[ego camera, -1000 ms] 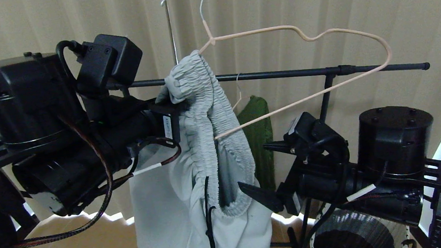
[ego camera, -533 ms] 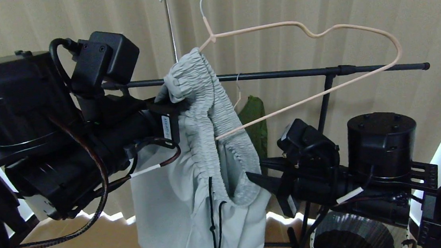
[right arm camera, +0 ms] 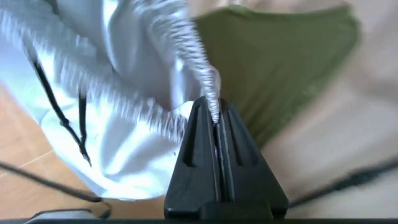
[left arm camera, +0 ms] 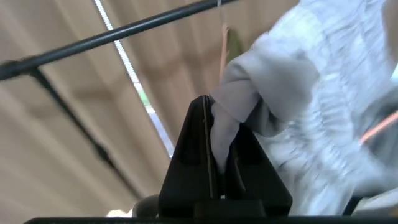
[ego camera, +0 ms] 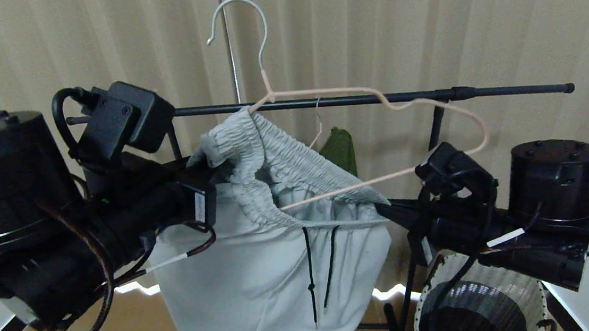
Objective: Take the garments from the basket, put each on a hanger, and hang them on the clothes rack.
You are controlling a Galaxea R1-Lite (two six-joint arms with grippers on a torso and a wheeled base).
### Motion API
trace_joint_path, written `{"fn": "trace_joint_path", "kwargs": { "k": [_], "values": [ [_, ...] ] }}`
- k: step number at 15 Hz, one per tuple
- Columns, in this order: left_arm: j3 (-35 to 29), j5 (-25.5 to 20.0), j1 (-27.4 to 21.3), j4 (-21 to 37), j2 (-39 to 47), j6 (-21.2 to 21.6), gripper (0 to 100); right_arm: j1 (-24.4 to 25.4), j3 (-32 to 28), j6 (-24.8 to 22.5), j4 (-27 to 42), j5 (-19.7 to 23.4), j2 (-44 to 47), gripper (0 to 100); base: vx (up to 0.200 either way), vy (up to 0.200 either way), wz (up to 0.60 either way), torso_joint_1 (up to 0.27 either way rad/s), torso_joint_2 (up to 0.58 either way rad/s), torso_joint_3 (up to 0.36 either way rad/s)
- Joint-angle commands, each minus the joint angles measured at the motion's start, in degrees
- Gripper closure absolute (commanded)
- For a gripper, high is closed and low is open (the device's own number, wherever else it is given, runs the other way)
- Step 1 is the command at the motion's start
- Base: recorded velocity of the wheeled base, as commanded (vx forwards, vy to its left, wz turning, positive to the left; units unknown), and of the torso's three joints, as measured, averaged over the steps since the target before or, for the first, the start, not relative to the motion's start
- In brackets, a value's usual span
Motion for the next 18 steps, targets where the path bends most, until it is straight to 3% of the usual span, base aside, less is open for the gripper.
{"fn": "trace_joint_path", "kwargs": {
  "k": [1, 5, 8, 11, 13, 18],
  "values": [
    [5.36, 0.1, 2.96, -0.01, -4.56, 5.33, 100, -5.96, 1.03, 0.01, -1.41, -0.03, -3.78, 100, 0.0, 0.0, 0.0, 0.0, 0.0, 0.0],
    [10.72, 0.1, 5.86, -3.09, -5.44, 10.87, 100, -9.12, 1.03, -0.17, -5.1, -0.21, -3.43, 100, 0.0, 0.0, 0.0, 0.0, 0.0, 0.0],
    [16.61, 0.01, 11.4, -7.74, -5.26, 17.29, 100, -9.56, 1.12, -0.17, -5.01, -0.03, -4.39, 100, 0.0, 0.0, 0.0, 0.0, 0.0, 0.0],
    [17.76, 0.1, 11.66, -8.97, -4.38, 17.9, 100, -8.51, 1.03, -0.34, -4.22, 0.15, -5.36, 100, 0.0, 0.0, 0.0, 0.0, 0.0, 0.0],
    [17.05, 0.62, 11.57, -9.06, -2.54, 17.64, 100, -3.5, 0.68, -0.34, -2.64, 0.23, -5.62, 100, 0.0, 0.0, 0.0, 0.0, 0.0, 0.0],
    [15.91, 3.61, 11.04, -9.68, 1.33, 17.29, 100, 7.23, -3.36, -0.34, 8.96, 0.23, -8.44, 100, 0.0, 0.0, 0.0, 0.0, 0.0, 0.0]
  ]
}}
